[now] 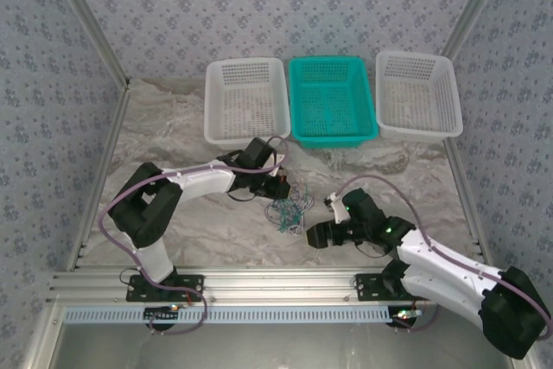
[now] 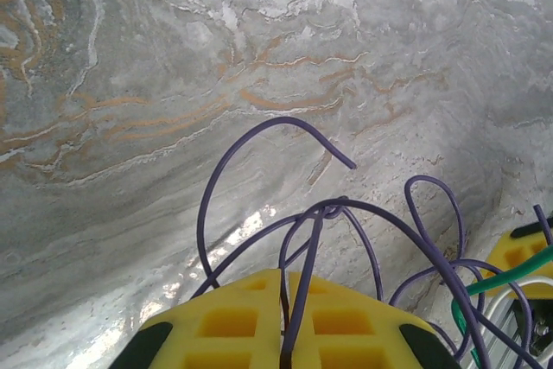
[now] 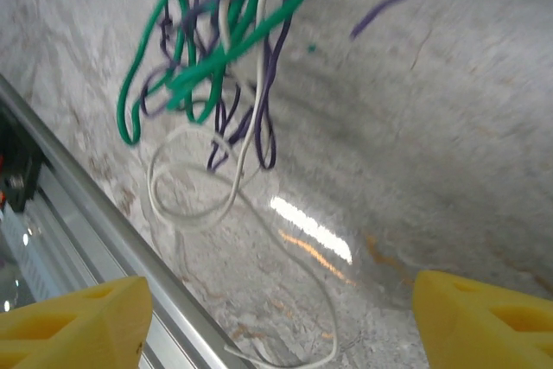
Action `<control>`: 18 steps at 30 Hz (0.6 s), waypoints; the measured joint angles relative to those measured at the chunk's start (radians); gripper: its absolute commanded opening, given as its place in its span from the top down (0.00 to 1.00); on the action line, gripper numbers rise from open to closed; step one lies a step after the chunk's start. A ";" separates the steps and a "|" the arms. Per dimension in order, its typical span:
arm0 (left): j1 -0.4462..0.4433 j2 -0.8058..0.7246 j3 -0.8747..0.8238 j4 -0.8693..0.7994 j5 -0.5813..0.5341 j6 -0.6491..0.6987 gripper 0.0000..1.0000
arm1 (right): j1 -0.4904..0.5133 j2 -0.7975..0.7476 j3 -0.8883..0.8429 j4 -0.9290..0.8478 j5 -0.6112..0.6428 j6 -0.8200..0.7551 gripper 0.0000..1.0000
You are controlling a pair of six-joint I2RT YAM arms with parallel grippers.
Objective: Untangle the cables
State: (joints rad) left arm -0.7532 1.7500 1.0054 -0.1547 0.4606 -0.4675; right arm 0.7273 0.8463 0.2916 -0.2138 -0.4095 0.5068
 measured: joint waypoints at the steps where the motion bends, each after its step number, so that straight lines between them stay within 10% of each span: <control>1: 0.001 0.000 -0.003 0.002 0.000 -0.002 1.00 | 0.015 0.012 -0.008 0.010 0.000 0.000 0.24; 7: 0.001 -0.006 -0.013 0.025 0.007 -0.013 1.00 | 0.055 0.072 -0.057 0.120 0.019 0.000 0.28; 18: 0.022 -0.067 -0.055 0.064 0.019 -0.039 1.00 | 0.085 0.179 -0.073 0.266 0.092 -0.024 1.00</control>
State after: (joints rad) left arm -0.7315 1.6833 0.9508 -0.0906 0.4793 -0.5064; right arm 0.8127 1.0252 0.2188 0.0525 -0.3176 0.4824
